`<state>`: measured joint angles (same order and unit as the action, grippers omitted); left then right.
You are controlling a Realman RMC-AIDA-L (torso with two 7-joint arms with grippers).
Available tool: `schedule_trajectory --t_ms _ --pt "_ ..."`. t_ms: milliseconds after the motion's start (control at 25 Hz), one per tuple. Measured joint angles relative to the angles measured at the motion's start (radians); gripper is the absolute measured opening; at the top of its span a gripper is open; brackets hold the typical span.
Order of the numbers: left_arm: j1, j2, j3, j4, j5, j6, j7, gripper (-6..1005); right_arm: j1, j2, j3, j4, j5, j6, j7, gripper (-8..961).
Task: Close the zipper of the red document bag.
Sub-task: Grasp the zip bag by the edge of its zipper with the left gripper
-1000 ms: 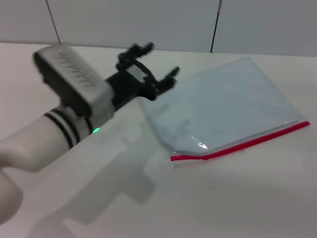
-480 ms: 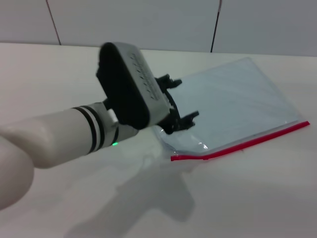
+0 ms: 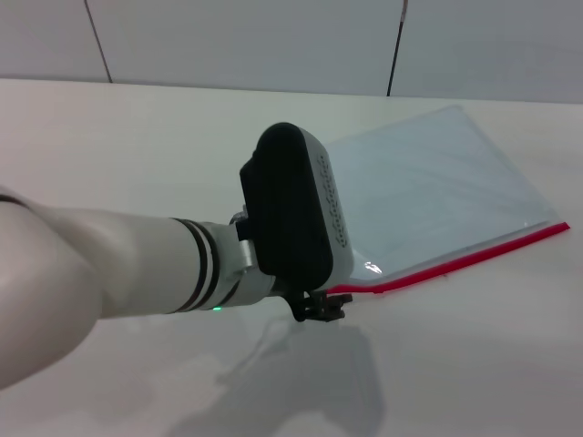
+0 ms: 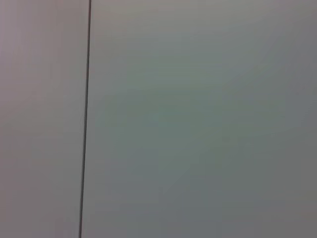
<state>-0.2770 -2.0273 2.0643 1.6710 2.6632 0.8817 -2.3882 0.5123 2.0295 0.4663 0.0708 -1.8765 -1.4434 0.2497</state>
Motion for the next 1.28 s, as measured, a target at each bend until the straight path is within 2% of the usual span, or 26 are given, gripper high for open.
schedule_trajectory --t_ms 480,1280 --pt "-0.135 -0.003 0.011 -0.205 0.038 -0.007 -0.034 738 0.002 0.000 0.000 0.000 0.003 0.003 0.000 879" --pt "-0.154 -0.001 0.094 -0.368 0.066 -0.308 0.017 712 0.001 0.001 0.000 0.005 0.002 -0.003 0.000 879"
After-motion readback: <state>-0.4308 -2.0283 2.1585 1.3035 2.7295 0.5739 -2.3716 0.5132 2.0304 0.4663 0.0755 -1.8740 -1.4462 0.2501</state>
